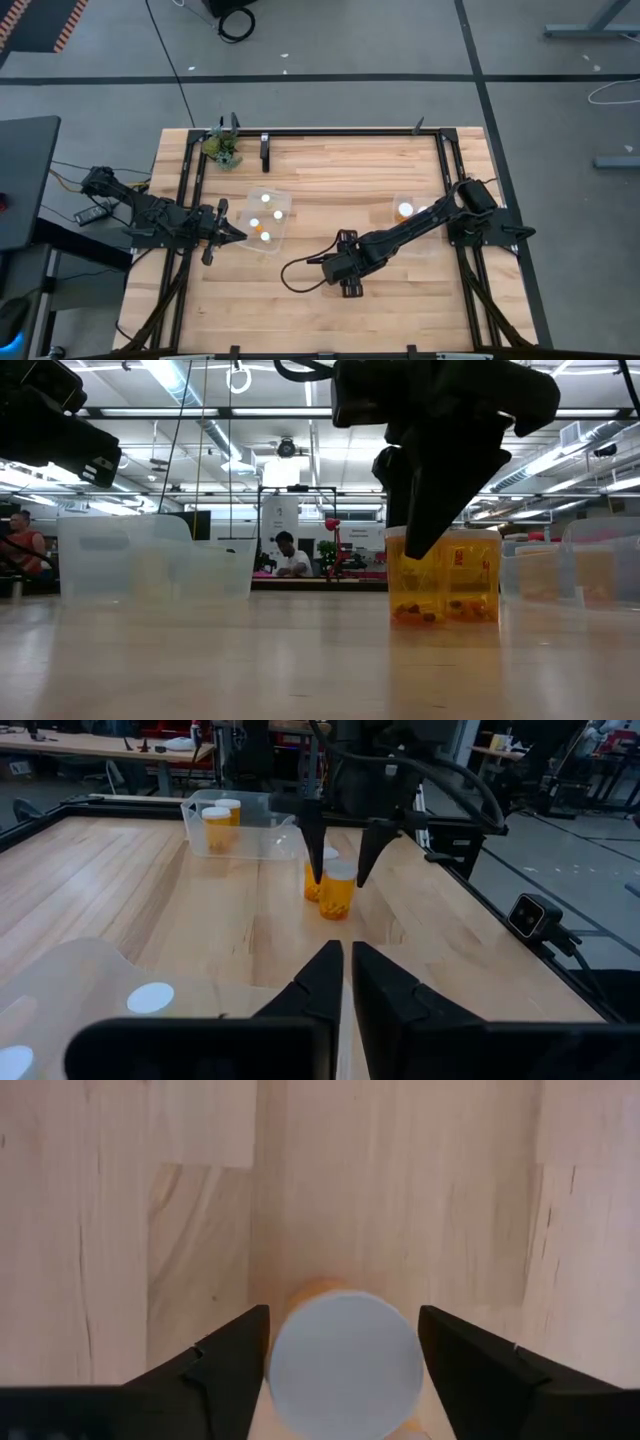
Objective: Pick and place medicine bottles into bin by pill shape (circle, oval)
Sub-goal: Put the orange capsule bottle into the right transparent bin
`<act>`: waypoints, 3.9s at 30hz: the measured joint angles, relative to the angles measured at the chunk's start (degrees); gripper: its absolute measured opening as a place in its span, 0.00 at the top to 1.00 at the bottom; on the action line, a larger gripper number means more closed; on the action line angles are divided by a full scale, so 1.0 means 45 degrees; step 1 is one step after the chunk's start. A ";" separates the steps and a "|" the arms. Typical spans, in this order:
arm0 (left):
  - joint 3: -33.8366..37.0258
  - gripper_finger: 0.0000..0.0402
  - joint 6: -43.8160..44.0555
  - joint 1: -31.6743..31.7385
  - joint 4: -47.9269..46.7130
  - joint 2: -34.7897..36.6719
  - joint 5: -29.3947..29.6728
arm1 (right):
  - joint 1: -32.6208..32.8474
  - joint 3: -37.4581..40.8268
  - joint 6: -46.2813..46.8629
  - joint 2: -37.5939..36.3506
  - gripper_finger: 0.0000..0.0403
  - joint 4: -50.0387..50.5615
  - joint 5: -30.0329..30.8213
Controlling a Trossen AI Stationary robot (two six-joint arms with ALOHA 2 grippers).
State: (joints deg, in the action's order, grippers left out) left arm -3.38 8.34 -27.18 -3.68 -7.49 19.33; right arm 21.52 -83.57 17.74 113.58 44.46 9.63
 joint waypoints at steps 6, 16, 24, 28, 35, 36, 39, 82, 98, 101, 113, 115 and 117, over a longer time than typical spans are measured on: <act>0.0000 0.90 0.0000 0.0000 0.0000 0.0000 -0.0002 | -0.0092 0.0000 -0.0093 0.0000 0.43 -0.0004 0.0040; 0.0000 0.92 0.0000 0.0000 0.0000 -0.0001 -0.0003 | -0.0528 -0.0015 -0.0219 -0.0311 0.43 0.0236 0.0896; 0.0000 0.90 0.0000 0.0000 -0.0010 -0.0005 -0.0006 | -0.1072 -0.0015 0.0152 -0.1465 0.43 0.1246 0.1971; 0.0000 0.91 0.0003 -0.0003 -0.0003 0.0000 -0.0005 | -0.1303 -0.0015 0.0489 -0.2139 0.43 0.2064 0.2137; 0.0000 0.93 0.0000 -0.0002 -0.0002 0.0000 -0.0002 | -0.1423 -0.0015 0.1156 -0.2947 0.43 0.4078 0.2142; 0.0000 0.93 0.0000 0.0000 0.0000 0.0000 -0.0002 | -0.1423 -0.0015 0.1374 -0.3035 0.43 0.4383 0.2146; 0.0000 0.93 0.0000 0.0000 0.0000 0.0000 -0.0005 | -0.1391 -0.0015 0.1966 -0.3249 0.43 0.5223 0.2142; 0.0000 0.91 0.0000 -0.0002 -0.0003 0.0000 -0.0001 | 0.0873 0.9031 1.0162 -1.0436 0.43 0.4337 0.0264; 0.0000 0.93 0.0004 -0.0005 -0.0001 0.0000 -0.0004 | 0.0869 0.9282 1.0986 -1.0418 0.38 0.3882 -0.0185; 0.0000 0.92 0.0000 -0.0003 -0.0003 0.0000 0.0000 | 0.0869 0.9282 1.1020 -1.0418 0.37 0.3882 -0.0214; 0.0000 0.93 0.0001 0.0000 -0.0001 -0.0001 -0.0002 | 0.0559 0.8975 1.1059 -1.0409 0.37 0.3875 0.0189; 0.0000 0.93 0.0000 -0.0001 -0.0004 0.0000 -0.0005 | 0.0463 0.8745 1.1032 -1.0409 0.37 0.3884 0.0374; 0.0000 0.93 0.0000 -0.0002 -0.0005 0.0000 -0.0003 | 0.0461 0.8506 1.0900 -1.0409 0.37 0.3882 0.0728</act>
State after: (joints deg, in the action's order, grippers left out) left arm -3.38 8.34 -27.19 -3.70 -7.49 19.32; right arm 23.59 -45.29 66.79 66.74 61.93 12.90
